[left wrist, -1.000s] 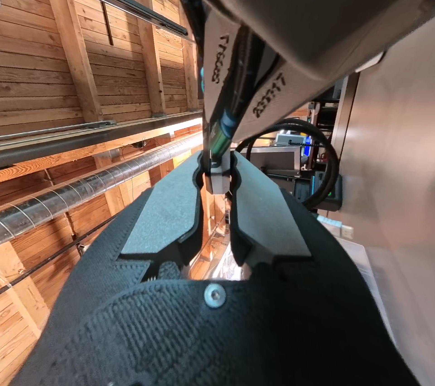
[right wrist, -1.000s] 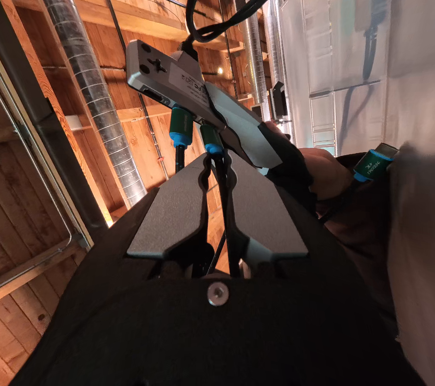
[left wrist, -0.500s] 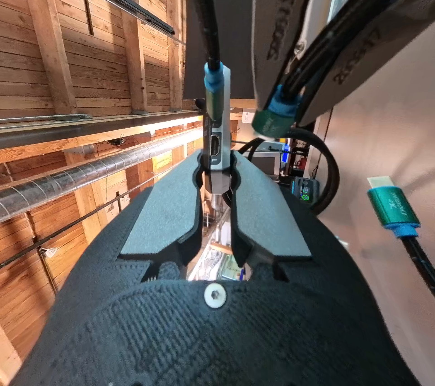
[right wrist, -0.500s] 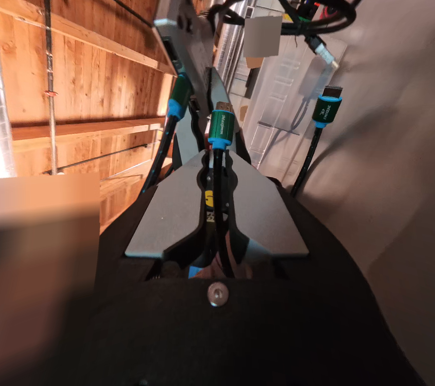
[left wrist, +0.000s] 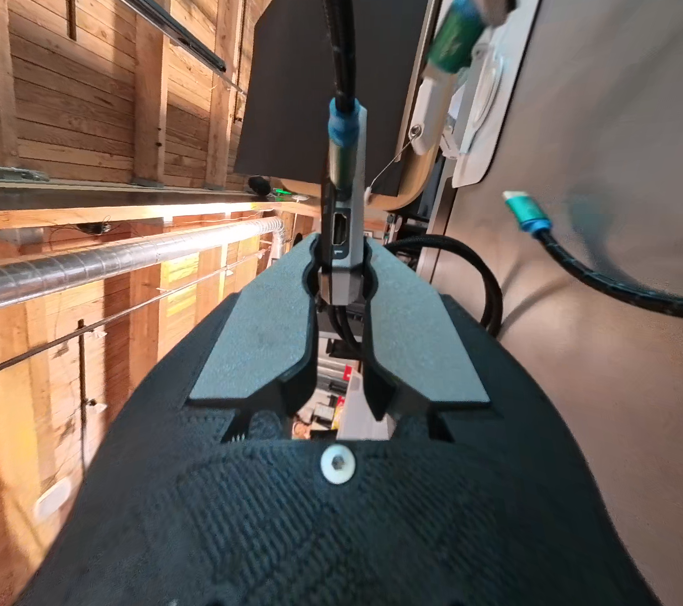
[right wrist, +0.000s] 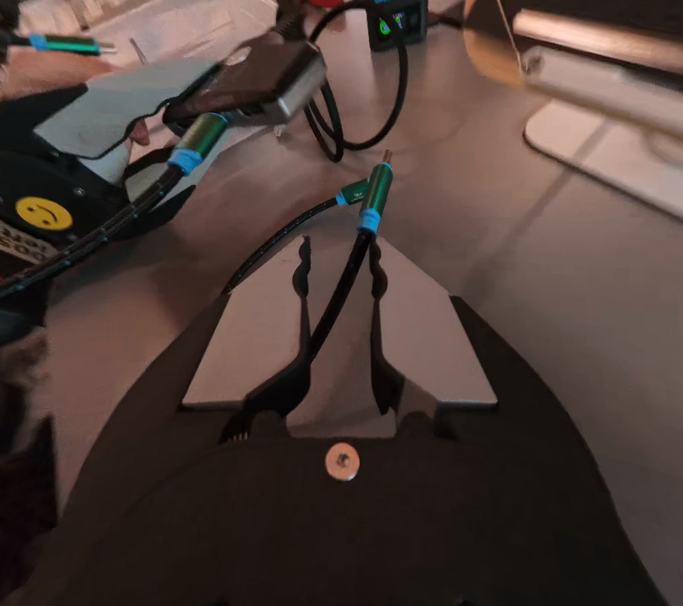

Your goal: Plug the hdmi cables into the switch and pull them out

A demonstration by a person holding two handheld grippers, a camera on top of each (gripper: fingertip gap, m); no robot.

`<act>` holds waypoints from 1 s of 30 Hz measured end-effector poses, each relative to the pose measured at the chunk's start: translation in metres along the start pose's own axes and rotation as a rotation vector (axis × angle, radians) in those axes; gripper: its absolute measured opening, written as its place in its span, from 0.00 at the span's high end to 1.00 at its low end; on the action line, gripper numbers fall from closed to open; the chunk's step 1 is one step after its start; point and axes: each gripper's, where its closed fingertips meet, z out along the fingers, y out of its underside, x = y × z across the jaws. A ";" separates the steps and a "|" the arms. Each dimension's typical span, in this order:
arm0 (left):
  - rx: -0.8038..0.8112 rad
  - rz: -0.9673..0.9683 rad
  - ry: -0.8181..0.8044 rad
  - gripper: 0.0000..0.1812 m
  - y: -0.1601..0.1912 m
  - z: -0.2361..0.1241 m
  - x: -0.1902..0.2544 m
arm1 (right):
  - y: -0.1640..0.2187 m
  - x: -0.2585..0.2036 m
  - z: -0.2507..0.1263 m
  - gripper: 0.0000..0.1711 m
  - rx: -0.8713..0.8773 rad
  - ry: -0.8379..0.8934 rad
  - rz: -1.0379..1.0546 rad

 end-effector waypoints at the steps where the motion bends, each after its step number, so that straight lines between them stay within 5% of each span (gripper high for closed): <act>1: 0.011 -0.010 0.006 0.90 -0.001 -0.001 0.000 | -0.006 -0.001 0.000 0.83 0.006 0.018 -0.079; 7: 0.057 -0.075 0.080 0.90 -0.012 -0.006 0.003 | -0.022 0.031 0.004 0.74 0.001 0.315 -0.421; 10: 0.029 -0.067 0.143 0.90 -0.012 -0.003 0.014 | -0.023 0.007 0.005 0.66 0.018 0.224 -0.533; 15: 0.089 -0.091 0.231 0.89 -0.026 -0.007 0.027 | -0.037 -0.029 0.002 0.76 0.124 0.229 -0.845; 17: 0.089 -0.118 0.248 0.89 -0.025 -0.008 0.028 | -0.031 -0.037 0.007 0.89 0.086 0.188 -0.957; 21: 0.134 -0.260 0.302 0.88 -0.026 -0.012 0.024 | -0.028 -0.040 0.013 0.85 0.067 0.159 -1.048; 24: 0.182 -0.307 0.337 0.88 -0.034 -0.017 0.021 | -0.022 -0.038 0.019 0.74 0.020 0.194 -1.136; 30: 0.280 -0.332 0.416 0.88 -0.044 -0.030 0.026 | -0.018 -0.042 0.020 0.84 0.061 0.222 -1.251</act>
